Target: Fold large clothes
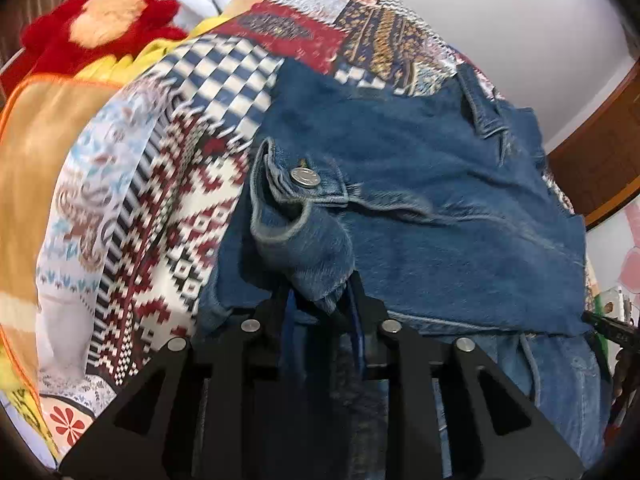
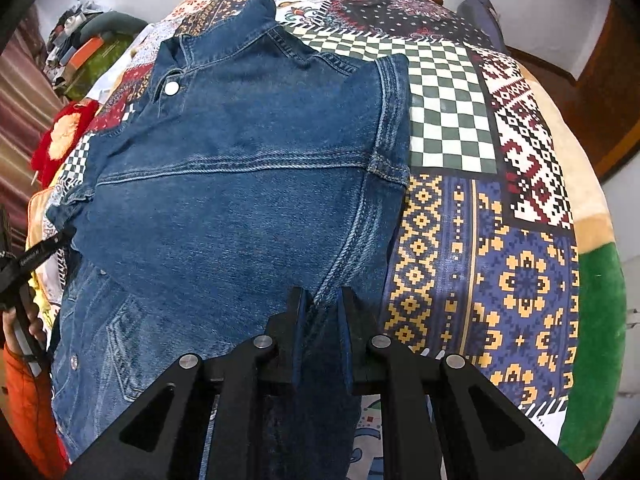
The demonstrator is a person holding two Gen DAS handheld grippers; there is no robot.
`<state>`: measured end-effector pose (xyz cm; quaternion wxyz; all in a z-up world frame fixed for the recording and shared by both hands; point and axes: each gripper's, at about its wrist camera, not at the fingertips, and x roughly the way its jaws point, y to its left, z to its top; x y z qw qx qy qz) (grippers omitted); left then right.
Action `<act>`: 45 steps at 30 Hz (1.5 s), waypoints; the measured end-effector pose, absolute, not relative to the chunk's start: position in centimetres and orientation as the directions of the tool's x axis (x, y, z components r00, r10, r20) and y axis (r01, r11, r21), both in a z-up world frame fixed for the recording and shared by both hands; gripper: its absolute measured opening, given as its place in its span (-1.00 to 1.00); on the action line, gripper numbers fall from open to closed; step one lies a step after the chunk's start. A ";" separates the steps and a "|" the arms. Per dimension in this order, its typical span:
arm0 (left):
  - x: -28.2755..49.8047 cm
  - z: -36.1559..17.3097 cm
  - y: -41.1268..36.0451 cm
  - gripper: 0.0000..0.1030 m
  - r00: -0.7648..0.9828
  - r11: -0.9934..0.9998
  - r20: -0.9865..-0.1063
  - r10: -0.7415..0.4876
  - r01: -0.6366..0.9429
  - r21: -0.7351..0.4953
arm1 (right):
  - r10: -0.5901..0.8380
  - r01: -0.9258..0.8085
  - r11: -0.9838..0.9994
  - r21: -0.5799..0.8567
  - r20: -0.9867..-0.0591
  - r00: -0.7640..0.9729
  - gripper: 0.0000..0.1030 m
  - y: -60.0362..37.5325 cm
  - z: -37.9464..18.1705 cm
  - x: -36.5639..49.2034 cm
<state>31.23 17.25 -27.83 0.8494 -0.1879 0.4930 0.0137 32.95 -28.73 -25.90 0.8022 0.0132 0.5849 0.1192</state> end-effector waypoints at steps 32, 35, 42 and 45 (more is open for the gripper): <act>35.5 -21.5 21.6 0.60 0.539 0.944 -0.842 -0.026 -0.263 -0.198 | 0.275 -0.080 0.959 0.272 -0.827 0.490 0.85 -32.4 -20.5 37.7; 38.0 -23.0 22.4 0.60 0.513 0.928 -0.854 -0.091 -0.267 -0.259 | 0.283 -0.074 0.956 0.283 -0.830 0.481 0.85 -32.5 -21.3 39.4; 42.7 -26.7 24.1 0.57 0.465 0.869 -0.855 -0.228 -0.298 -0.394 | 0.312 -0.026 0.942 0.334 -0.844 0.437 0.79 -33.1 -24.2 43.1; 43.8 -27.6 24.4 0.43 0.469 0.849 -0.838 -0.279 -0.288 -0.443 | 0.348 0.000 0.925 0.381 -0.846 0.404 0.56 -33.7 -25.6 44.6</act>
